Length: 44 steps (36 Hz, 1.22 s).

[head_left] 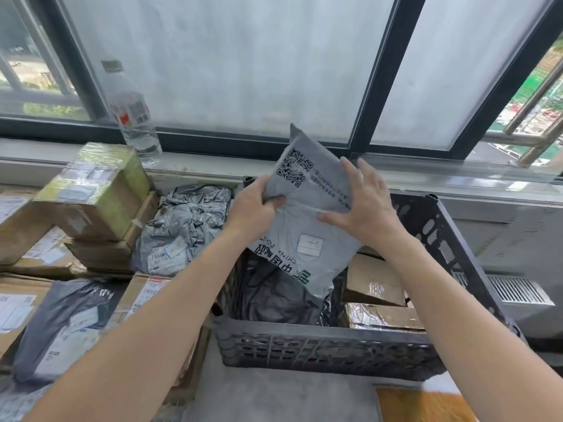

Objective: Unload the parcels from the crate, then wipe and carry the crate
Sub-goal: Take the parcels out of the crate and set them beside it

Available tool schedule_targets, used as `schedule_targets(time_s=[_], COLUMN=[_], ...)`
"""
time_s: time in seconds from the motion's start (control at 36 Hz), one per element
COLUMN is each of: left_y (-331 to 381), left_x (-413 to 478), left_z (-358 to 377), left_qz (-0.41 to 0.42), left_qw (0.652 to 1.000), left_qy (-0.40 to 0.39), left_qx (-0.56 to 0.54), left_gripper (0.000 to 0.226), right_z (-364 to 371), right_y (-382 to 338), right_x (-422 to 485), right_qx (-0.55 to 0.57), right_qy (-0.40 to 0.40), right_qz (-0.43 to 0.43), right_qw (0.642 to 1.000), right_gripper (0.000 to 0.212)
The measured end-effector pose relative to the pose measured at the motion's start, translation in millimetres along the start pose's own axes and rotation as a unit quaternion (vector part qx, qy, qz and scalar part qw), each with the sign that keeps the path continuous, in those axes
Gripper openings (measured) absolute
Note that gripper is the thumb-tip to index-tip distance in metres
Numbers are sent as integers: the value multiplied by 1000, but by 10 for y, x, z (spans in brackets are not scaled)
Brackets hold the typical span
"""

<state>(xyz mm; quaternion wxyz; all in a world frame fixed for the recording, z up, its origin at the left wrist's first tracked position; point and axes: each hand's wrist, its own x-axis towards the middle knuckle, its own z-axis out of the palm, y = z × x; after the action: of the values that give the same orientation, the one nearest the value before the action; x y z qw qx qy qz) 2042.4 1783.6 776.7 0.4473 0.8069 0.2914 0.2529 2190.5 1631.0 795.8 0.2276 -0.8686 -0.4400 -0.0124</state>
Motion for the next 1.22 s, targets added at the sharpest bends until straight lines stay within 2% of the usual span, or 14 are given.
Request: schedule_targets(time_s=[0.11,0.17,0.22,0.33,0.42,0.53,0.67,0.72,0.86,1.0,1.06,1.11,1.17,1.22], left_y=[82,67,44,3,-69,-83,-74,-62,-46,17,-57,-153,-118,-64], left_x=[3,6,-8,-60,-104,-191,-255,-256,-219,-200,-159,-120,-136,-160], left_z=[-89,-94,-66,-37,-5,71,164,172,200,261,343,414,373,300], left_qz=[61,79,80,37,-79,-202,-204,-196,-191,-228,-248,-267,-281,-284], left_qw=[997,994,991,984,991,972,957,954,936,869,856,847,846,853], left_qy=[-20,6,72,159,100,11,-26,-14,38,91,93,106,109,127], left_qx=[50,75,80,72,32,-118,-206,-227,-293,-429,-445,-447,-441,-419], left_gripper=[19,18,39,76,93,97,41,38,69,101,128,135,119,84], right_z=[-102,-119,-98,-14,13,89,186,222,351,528,600,667,720,755], right_y=[-24,14,58,166,254,338,297,294,224,35,-67,-149,-187,-184], right_x=[63,48,11,-70,-128,-218,-316,-347,-409,-414,-415,-419,-416,-410], right_qx=[113,151,188,343,476,569,631,646,678,726,738,740,728,702], right_qy=[-64,-73,-60,15,34,48,73,78,106,125,121,107,92,83], right_qz=[68,92,107,160,223,231,237,239,241,264,263,263,262,273], right_qw=[989,982,974,926,850,788,735,721,686,623,610,609,626,652], right_gripper=[115,73,31,5,12,26,45,48,36,30,32,36,39,42])
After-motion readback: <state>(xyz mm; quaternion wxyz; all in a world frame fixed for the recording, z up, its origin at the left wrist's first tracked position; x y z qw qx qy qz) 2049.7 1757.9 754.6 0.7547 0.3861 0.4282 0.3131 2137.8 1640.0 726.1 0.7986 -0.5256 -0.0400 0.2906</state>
